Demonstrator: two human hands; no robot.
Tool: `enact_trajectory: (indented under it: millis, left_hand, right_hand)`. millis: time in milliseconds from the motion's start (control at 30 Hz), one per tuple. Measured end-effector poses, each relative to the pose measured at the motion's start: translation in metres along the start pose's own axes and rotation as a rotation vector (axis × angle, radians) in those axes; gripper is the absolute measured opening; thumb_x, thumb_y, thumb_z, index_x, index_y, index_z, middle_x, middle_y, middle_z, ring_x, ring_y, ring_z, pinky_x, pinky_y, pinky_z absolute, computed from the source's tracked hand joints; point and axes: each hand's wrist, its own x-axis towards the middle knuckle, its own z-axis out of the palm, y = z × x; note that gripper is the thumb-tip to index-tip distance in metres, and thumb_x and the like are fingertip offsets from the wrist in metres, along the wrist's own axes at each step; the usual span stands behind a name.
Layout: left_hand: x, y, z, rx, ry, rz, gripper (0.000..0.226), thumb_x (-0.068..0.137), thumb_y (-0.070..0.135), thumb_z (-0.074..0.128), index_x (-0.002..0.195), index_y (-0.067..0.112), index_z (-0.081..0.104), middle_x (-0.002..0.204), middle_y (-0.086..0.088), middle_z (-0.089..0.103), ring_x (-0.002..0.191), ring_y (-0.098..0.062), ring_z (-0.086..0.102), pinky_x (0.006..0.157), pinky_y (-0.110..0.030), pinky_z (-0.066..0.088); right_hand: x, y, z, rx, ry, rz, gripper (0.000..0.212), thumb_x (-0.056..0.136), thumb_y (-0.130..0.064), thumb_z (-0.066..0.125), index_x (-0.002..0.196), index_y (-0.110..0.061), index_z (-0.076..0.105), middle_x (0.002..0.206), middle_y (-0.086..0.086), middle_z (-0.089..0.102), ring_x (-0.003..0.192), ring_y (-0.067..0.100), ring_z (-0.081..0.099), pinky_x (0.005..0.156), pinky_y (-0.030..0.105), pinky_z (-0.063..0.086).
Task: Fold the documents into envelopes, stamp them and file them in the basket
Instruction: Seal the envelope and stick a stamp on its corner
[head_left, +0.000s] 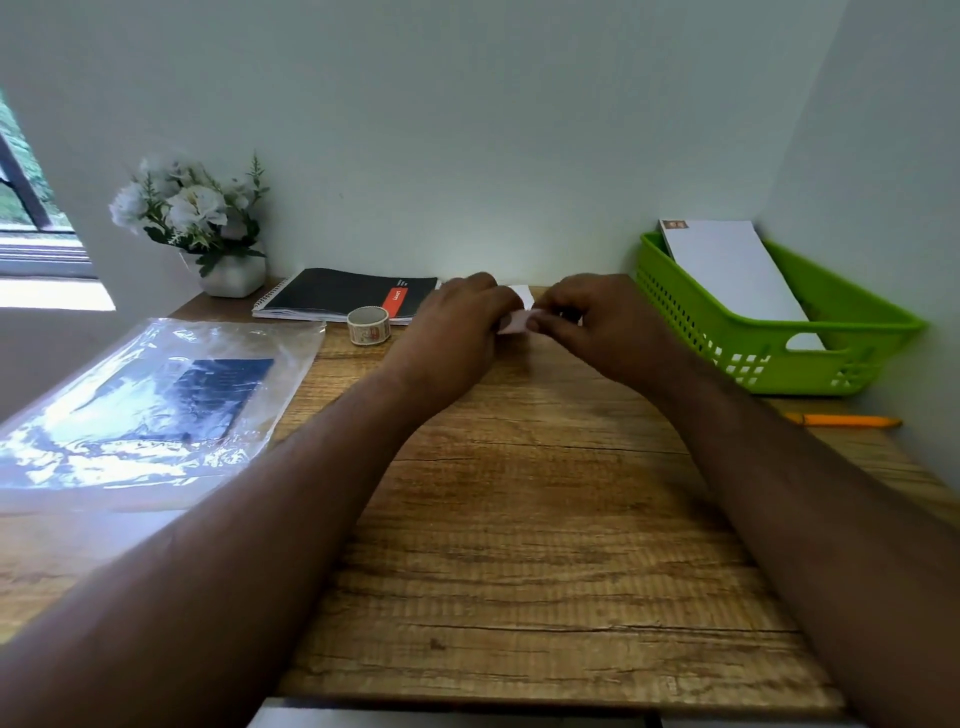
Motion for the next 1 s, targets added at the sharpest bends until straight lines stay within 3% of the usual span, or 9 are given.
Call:
enact_trajectory:
  millis: [133, 233, 333, 400, 467, 600, 700, 867, 1000]
  left_hand:
    - [0.0, -0.007, -0.007, -0.16, 0.414, 0.082, 0.017, 0.085, -0.004, 0.05, 0.092, 0.004, 0.063, 0.088, -0.007, 0.059, 0.083, -0.013, 0.051, 0.073, -0.023, 0.042]
    - [0.003, -0.014, -0.02, -0.488, 0.763, -0.162, 0.016, 0.091, 0.005, 0.048, 0.084, 0.017, 0.054, 0.077, 0.007, 0.05, 0.069, -0.003, 0.041, 0.064, -0.019, 0.035]
    - [0.006, -0.033, -0.023, -0.776, 0.941, -0.529, 0.012, 0.094, 0.022, 0.047, 0.082, 0.024, 0.05, 0.074, 0.011, 0.046, 0.068, -0.005, 0.041, 0.065, -0.027, 0.037]
    - [0.003, -0.046, -0.016, -0.771, 0.86, -0.796, 0.008, 0.098, 0.028, 0.047, 0.094, 0.021, 0.049, 0.083, 0.006, 0.051, 0.077, -0.012, 0.048, 0.071, -0.032, 0.042]
    - [-0.002, -0.056, -0.007, -0.767, 0.662, -0.938, 0.012, 0.099, 0.024, 0.048, 0.108, 0.017, 0.046, 0.095, 0.0, 0.053, 0.088, -0.018, 0.052, 0.08, -0.034, 0.047]
    - [-0.013, -0.071, -0.004, -0.32, 0.132, -0.883, 0.034, 0.095, 0.017, 0.055, 0.125, 0.011, 0.041, 0.117, -0.01, 0.054, 0.106, -0.029, 0.055, 0.09, -0.038, 0.046]
    - [-0.018, -0.08, -0.006, 0.037, -0.118, -0.782, 0.041, 0.09, 0.015, 0.06, 0.125, 0.01, 0.04, 0.122, -0.017, 0.059, 0.11, -0.037, 0.057, 0.093, -0.048, 0.049]
    - [-0.019, -0.081, -0.006, 0.247, -0.195, -0.757, 0.048, 0.087, 0.022, 0.065, 0.129, 0.017, 0.041, 0.118, -0.015, 0.061, 0.105, -0.034, 0.059, 0.085, -0.046, 0.052]
    - [-0.02, -0.077, -0.001, 0.418, -0.167, -0.765, 0.051, 0.092, 0.035, 0.058, 0.138, 0.024, 0.039, 0.134, -0.018, 0.041, 0.121, -0.039, 0.044, 0.092, -0.047, 0.042]
  right_hand:
    - [0.003, -0.008, -0.001, 0.236, 0.374, 0.05, 0.013, 0.086, -0.024, 0.069, 0.083, -0.012, 0.069, 0.077, -0.007, 0.062, 0.069, 0.006, 0.056, 0.061, 0.023, 0.044]
    - [0.003, 0.009, 0.001, 0.08, 0.54, 0.052, 0.027, 0.088, -0.028, 0.067, 0.107, -0.009, 0.067, 0.108, 0.0, 0.06, 0.101, 0.012, 0.057, 0.085, 0.021, 0.045]
    - [-0.001, 0.033, 0.005, -0.133, 0.501, 0.145, 0.053, 0.085, -0.042, 0.064, 0.129, -0.013, 0.058, 0.132, 0.009, 0.052, 0.124, 0.019, 0.045, 0.103, 0.026, 0.032]
    - [-0.005, 0.042, 0.01, -0.22, 0.407, 0.229, 0.06, 0.082, -0.048, 0.062, 0.133, -0.017, 0.055, 0.14, 0.01, 0.048, 0.131, 0.025, 0.042, 0.107, 0.036, 0.03]
    - [-0.008, 0.046, 0.016, -0.184, 0.239, 0.279, 0.06, 0.083, -0.05, 0.063, 0.135, -0.02, 0.053, 0.144, 0.008, 0.046, 0.135, 0.025, 0.04, 0.111, 0.039, 0.029]
    - [-0.016, 0.046, 0.024, -0.028, -0.355, 0.383, 0.058, 0.092, -0.052, 0.051, 0.144, -0.027, 0.04, 0.151, -0.006, 0.036, 0.139, 0.014, 0.032, 0.108, 0.023, 0.021]
    - [-0.014, 0.041, 0.033, -0.043, -0.535, 0.37, 0.056, 0.096, -0.053, 0.041, 0.147, -0.031, 0.034, 0.156, -0.004, 0.027, 0.143, 0.014, 0.024, 0.114, 0.029, 0.017]
    - [-0.01, 0.036, 0.036, -0.113, -0.57, 0.322, 0.055, 0.098, -0.052, 0.036, 0.148, -0.03, 0.03, 0.159, 0.0, 0.021, 0.146, 0.014, 0.018, 0.118, 0.034, 0.013]
    - [-0.009, 0.033, 0.036, -0.246, -0.654, 0.33, 0.067, 0.091, -0.067, 0.03, 0.15, -0.035, 0.021, 0.16, -0.007, 0.012, 0.147, 0.014, 0.01, 0.118, 0.051, 0.008]
